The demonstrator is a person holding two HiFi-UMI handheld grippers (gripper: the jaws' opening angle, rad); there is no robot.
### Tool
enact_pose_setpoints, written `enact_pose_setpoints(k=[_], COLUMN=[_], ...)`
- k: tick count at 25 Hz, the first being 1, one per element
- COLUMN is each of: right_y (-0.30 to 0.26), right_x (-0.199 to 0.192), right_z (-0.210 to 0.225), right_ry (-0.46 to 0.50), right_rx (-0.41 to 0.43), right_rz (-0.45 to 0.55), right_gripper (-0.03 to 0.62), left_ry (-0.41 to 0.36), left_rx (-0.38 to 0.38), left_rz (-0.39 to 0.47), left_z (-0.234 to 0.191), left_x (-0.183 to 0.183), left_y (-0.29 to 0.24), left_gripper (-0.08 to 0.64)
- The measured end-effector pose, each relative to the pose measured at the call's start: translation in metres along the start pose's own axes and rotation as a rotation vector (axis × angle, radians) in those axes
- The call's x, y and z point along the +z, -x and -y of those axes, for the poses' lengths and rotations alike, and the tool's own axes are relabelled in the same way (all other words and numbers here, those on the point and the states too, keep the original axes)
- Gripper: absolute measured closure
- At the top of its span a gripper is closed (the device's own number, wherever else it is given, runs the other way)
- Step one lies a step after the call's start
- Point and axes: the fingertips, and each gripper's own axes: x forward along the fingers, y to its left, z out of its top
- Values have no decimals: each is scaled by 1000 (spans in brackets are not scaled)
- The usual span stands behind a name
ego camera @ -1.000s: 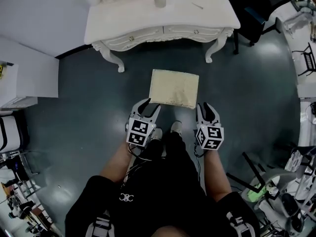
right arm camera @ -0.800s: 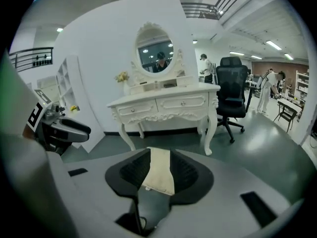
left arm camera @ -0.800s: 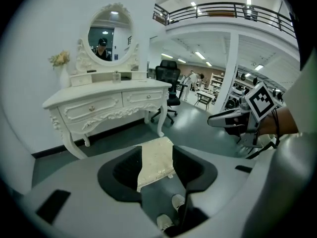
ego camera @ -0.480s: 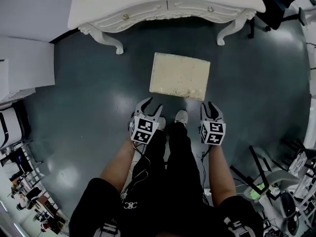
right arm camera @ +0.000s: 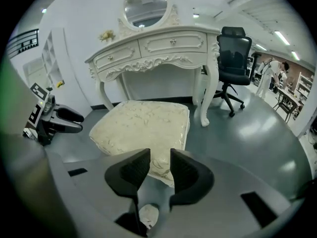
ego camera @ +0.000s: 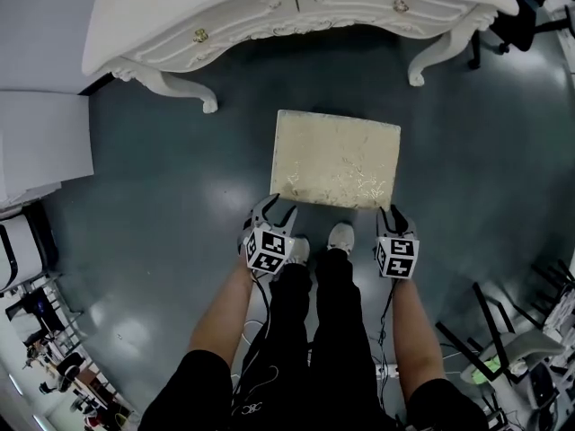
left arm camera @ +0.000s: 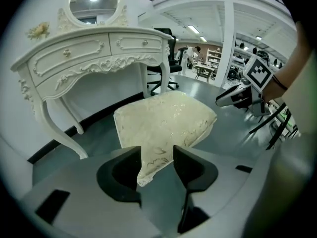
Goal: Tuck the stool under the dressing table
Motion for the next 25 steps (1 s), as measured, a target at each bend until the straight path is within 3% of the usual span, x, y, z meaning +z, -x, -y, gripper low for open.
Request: enact_pose_setpoints(k=[6, 13, 25], right_y=[-36, -45, -59], right_x=[-18, -22, -18], right_z=[5, 4, 8], right_ry=[2, 5, 65], right_rx=[14, 65, 114], right_rz=[-27, -3, -50], right_gripper=[449, 449, 460], left_ry=[54, 39, 74], left_rx=[15, 26, 38], left_rz=[-47, -59, -54], left_z=[-15, -16, -17], left_x=[-32, -35, -31], left_y=[-47, -55, -63], left_gripper=[353, 353, 348])
